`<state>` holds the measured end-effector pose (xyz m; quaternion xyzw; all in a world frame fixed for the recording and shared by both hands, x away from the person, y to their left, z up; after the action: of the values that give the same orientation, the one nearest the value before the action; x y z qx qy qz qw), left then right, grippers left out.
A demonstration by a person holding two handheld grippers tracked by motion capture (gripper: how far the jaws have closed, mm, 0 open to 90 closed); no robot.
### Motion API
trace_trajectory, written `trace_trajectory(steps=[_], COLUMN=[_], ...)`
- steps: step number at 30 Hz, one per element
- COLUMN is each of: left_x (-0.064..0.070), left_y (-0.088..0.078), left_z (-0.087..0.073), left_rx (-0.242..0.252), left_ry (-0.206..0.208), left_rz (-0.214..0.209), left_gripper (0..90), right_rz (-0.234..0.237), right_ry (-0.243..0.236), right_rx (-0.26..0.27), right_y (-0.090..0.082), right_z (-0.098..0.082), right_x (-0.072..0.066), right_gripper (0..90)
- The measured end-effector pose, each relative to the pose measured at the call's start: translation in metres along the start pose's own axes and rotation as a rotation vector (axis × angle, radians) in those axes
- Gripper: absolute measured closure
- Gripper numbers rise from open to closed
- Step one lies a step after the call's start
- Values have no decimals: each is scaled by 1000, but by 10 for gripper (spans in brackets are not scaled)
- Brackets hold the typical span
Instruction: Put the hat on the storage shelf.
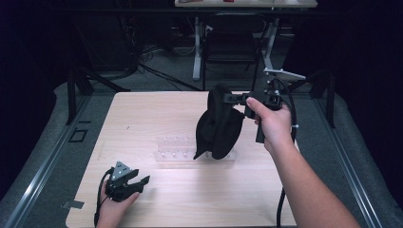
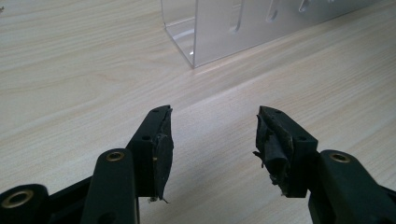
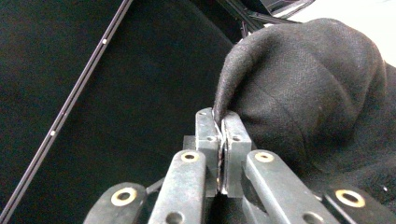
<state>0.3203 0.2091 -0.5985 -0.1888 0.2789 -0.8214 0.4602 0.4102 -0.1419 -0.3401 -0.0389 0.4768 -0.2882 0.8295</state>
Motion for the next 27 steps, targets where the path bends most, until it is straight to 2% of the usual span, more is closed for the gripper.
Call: trace_trajectory(steps=[10, 21, 27], left_x=[1, 1, 2], left_y=[0, 1, 1], left_z=[1, 0, 1], left_rx=[0, -2, -3], left_ry=[1, -3, 0], left_rz=[-3, -4, -6], left_gripper=[462, 462, 462], right_rz=[-23, -40, -44], right_ry=[-21, -8, -16], right_rx=[-18, 20, 4], right_y=[9, 7, 15], right_z=[0, 10, 7], right_x=[2, 5, 6], right_gripper=[879, 879, 879])
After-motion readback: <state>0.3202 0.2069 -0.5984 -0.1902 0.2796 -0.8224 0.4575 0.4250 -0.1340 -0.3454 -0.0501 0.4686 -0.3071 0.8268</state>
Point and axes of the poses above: each handheld gripper's, and its own axes: y roughly forward along the jaws, z roughly out of its top, x roughly to its right, the point moved 6 cm from there along y, roughly forward along the jaws
